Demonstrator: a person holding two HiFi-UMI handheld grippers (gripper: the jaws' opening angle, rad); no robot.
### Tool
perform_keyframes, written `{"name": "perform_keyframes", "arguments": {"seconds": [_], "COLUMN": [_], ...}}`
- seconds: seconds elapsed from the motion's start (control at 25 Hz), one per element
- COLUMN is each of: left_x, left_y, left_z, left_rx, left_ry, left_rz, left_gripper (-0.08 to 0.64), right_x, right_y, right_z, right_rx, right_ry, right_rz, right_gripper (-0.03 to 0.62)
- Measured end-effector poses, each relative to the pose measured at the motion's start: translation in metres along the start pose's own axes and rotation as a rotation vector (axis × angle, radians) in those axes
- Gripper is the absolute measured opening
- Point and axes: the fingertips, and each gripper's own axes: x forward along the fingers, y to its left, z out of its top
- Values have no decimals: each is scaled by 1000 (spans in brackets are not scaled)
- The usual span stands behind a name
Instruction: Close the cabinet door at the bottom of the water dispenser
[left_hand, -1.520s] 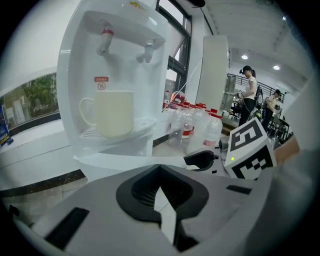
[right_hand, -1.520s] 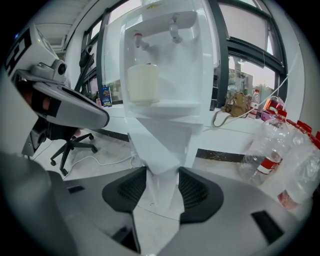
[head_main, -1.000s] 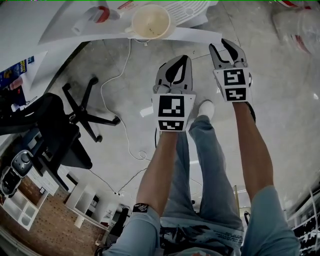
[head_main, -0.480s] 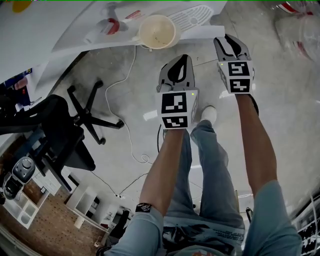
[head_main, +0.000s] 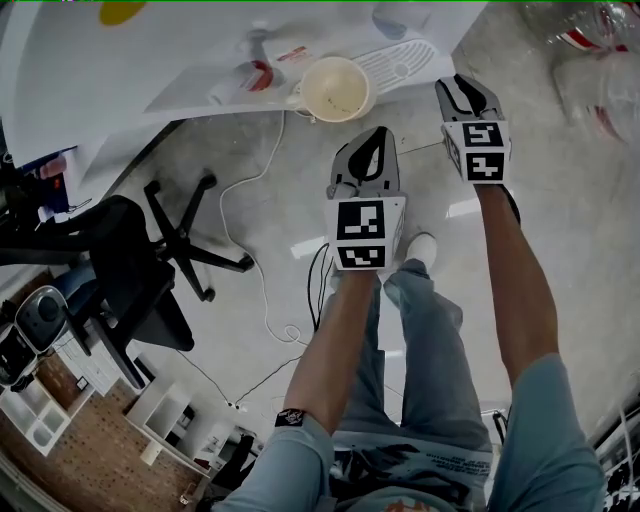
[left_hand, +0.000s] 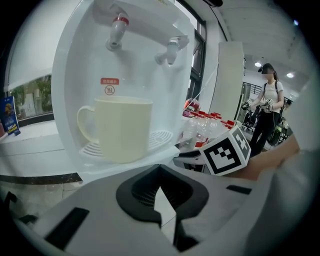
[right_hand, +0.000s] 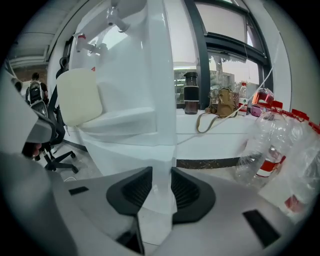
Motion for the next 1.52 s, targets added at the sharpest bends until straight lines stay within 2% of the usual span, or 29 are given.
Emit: {"name": "perform_keyframes", "arguments": {"seconds": [0.44,0.6,0.76,1.12,1.24,1.52], "left_x": [1,0,-5,-30,-45,-92], "left_y": [5,8,8,14,13,6], "left_z": [-1,2,2,2,-2,8], "left_rx": [20,25,24,-31,-67,-69], "left_ry": [-11,-25,-25,-34,-22,-29], "left_rz": [-12,-15,-24,-15,-4,-2], "left_gripper": [20,20,20,20,20,20], "right_x": [16,24,22,-36,-63,-127], "right_y": [-5,15,21,32,44,81], "right_z": [10,19,19,19,27,51], "right_rx": [45,14,42,93,109,130], "right_ry": [-7,-2,6,-28,-49,-85], "right_rz": [-20,41,43,16,33,102], "right_gripper": [123,120,121,54,46,32]}}
